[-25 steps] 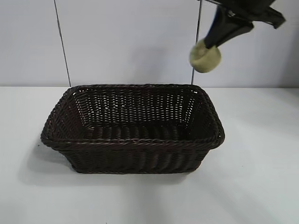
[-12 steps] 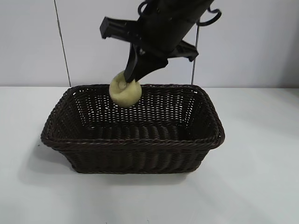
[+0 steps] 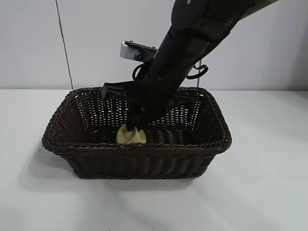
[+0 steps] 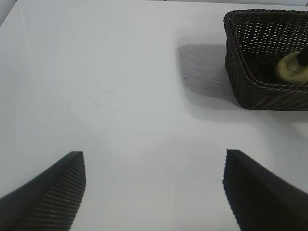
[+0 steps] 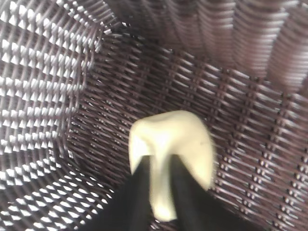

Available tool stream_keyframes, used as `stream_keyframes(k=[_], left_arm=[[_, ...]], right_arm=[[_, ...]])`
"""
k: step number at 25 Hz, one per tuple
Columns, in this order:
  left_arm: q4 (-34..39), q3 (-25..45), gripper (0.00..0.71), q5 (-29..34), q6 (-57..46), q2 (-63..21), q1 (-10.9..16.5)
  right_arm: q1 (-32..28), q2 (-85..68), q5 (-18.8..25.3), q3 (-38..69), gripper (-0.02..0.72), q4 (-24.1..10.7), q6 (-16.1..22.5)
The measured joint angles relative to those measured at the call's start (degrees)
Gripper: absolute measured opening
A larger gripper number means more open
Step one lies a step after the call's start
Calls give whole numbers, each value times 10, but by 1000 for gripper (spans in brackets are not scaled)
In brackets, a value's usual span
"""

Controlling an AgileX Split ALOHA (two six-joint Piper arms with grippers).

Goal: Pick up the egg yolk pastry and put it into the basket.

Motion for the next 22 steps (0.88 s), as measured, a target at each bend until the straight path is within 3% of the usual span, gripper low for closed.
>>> stream_keyframes(k=[4,6,10,22], left_arm=[[0,0,571,0,0,0,0],[0,0,571,0,0,0,0],[0,0,571,0,0,0,0],[0,0,571,0,0,0,0]], right_arm=[[-7,-2,152,-89,454,-102,79],[-22,-2,197,-114,454,-139,100],[-75,-6,212,-123,454,-158,109],[-277,-6,218,-123,454,-169,82]])
